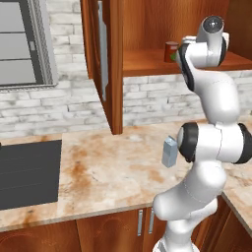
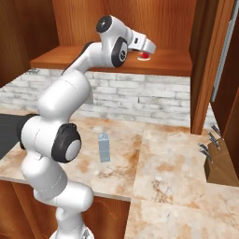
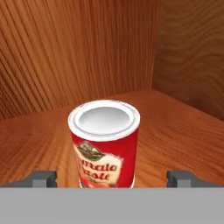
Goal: Restock the canned food cabinet by taking the new fresh canned food from the counter and placing it in the cabinet. Then, take the old canned food from the cabinet and place it on the counter.
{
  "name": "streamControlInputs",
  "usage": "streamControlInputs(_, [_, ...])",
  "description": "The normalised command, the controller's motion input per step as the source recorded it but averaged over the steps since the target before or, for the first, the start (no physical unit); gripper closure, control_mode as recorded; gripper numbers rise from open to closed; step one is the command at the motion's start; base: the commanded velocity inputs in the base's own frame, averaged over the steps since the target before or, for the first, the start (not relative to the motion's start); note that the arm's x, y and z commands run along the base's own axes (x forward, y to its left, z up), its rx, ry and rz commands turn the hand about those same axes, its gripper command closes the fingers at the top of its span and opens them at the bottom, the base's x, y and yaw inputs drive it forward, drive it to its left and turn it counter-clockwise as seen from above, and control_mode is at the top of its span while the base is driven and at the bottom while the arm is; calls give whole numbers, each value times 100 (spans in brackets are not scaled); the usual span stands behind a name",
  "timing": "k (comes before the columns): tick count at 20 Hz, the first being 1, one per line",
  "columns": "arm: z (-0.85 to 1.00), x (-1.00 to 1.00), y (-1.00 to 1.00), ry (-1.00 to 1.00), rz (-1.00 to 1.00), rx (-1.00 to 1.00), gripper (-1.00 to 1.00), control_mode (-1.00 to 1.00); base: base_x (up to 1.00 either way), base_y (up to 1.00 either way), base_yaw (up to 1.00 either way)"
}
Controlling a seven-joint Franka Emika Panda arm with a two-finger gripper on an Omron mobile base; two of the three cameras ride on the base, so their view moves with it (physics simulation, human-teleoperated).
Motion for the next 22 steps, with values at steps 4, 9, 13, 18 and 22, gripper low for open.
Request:
streamControlInputs(4, [-9, 36, -8, 0, 0, 0, 100, -100, 0, 0, 0])
streamControlInputs(9, [-8, 20, -4, 0, 0, 0, 100, -100, 0, 0, 0])
streamControlInputs(13, [0, -34, -5, -2, 0, 0, 100, -100, 0, 0, 0])
streamControlInputs(18, [18, -100, -21, -9, 3, 4, 100, -100, 0, 0, 0])
streamControlInputs(22, [15, -100, -2, -2, 21, 1, 100, -100, 0, 0, 0])
